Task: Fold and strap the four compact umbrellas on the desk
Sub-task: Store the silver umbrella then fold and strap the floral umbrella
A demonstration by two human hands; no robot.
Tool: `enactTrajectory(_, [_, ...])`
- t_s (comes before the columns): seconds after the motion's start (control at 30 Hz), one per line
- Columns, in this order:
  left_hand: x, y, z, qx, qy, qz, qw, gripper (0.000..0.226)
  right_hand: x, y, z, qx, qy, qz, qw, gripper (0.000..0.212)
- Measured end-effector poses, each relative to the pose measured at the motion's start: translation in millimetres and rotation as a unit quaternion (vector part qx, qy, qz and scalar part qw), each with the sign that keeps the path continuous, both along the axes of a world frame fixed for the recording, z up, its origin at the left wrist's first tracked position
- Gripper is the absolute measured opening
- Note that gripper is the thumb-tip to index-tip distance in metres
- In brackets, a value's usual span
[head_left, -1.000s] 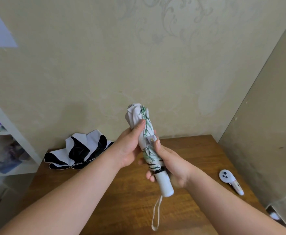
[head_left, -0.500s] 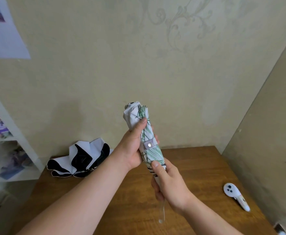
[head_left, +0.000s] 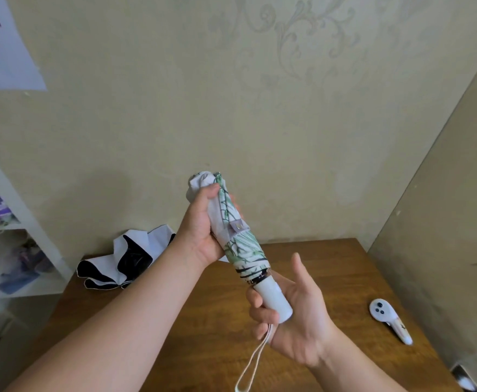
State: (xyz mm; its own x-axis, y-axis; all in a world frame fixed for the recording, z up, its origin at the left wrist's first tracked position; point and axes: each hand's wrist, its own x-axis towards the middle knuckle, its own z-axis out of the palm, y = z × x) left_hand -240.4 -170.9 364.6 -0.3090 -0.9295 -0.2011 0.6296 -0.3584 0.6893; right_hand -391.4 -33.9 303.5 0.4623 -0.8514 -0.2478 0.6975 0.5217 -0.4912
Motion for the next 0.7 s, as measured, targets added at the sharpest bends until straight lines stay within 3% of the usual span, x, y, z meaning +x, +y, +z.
enactTrajectory(0.2, [-6.8, 1.6, -3.6, -0.006, 0.000, 0.003, 1.000, 0.026, 14.8, -6.3, 13.6, 0.034, 0.098, -0.082, 0.991, 0.069])
enactTrajectory(0.4, [-2.6, 1.5, 9.4, -0.036, 0.025, -0.045, 0.998, 0.025, 14.7, -11.1, 20.7, -0.021, 0.136, 0.051, 0.989, 0.065])
enactTrajectory(0.47, [-4.0, 3.6, 11.3, -0.043, 0.026, -0.057, 0.997, 0.020, 13.9, -12.0, 20.4, -0.045, 0.153, 0.063, 0.985, 0.062])
enactTrajectory(0.5, [-4.3, 3.0, 10.6, -0.042, 0.018, -0.059, 0.997, 0.029, 13.8, -12.2, 20.1, -0.054, 0.154, 0.055, 0.985, 0.061])
enactTrajectory(0.63, [-1.8, 6.4, 1.0, -0.063, -0.166, -0.053, 0.983, 0.069, 7.5, -16.1, 16.5, -0.066, 0.149, -0.004, 0.987, 0.057])
enactTrajectory(0.7, [0.1, 15.8, -10.6, -0.090, -0.263, -0.012, 0.961, 0.069, 4.2, -18.9, 13.3, -0.060, 0.156, -0.035, 0.985, 0.055])
